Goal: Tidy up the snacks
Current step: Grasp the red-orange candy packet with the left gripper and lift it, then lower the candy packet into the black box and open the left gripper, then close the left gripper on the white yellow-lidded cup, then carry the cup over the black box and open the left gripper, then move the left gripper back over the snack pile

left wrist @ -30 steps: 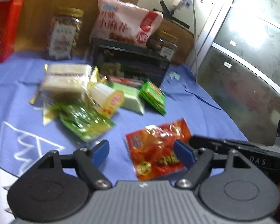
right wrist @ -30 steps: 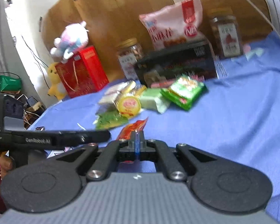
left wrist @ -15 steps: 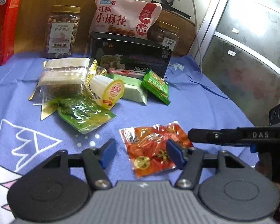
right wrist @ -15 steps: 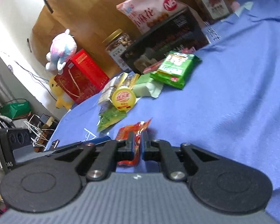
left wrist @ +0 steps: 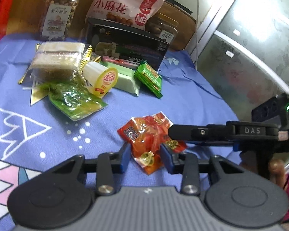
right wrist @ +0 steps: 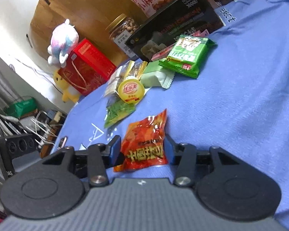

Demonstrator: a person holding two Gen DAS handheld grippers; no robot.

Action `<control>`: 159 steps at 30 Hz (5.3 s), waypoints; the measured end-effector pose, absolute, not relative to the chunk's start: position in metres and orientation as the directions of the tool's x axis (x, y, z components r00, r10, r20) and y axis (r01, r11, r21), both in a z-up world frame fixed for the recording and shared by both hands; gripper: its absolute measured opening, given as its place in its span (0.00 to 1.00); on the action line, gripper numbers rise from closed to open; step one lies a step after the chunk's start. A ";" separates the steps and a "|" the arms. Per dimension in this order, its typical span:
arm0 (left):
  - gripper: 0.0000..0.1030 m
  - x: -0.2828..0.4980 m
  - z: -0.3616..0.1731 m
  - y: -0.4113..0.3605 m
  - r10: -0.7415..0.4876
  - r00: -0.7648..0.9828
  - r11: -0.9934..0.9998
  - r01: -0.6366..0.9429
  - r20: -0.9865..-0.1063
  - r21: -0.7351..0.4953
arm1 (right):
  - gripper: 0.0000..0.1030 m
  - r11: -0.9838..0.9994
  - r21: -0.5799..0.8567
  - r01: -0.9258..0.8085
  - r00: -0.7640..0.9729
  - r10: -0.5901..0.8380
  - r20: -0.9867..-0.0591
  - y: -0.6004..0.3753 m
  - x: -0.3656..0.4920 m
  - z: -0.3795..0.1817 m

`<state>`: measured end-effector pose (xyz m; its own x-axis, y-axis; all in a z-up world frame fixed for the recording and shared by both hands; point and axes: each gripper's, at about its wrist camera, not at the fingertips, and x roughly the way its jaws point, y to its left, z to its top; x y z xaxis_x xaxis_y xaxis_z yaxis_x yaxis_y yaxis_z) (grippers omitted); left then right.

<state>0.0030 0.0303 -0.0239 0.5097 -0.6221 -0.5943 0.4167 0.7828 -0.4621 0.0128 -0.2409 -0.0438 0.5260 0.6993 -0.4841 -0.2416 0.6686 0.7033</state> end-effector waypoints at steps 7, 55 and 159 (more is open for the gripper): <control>0.38 0.007 -0.022 0.036 -0.632 0.513 0.774 0.391 -0.581 -0.497 | 0.12 0.597 0.779 -0.192 0.546 0.724 -0.421 -0.251 0.010 -0.047; 0.43 0.057 0.011 0.115 -0.445 0.736 0.854 0.176 -0.511 -0.490 | 0.54 0.833 0.071 -0.548 0.674 0.491 -0.552 -0.133 0.091 -0.020; 0.54 0.048 -0.007 0.128 -0.248 0.840 0.945 0.102 -0.482 -0.309 | 0.68 0.869 0.216 -0.444 0.723 0.490 -0.486 -0.136 0.054 -0.030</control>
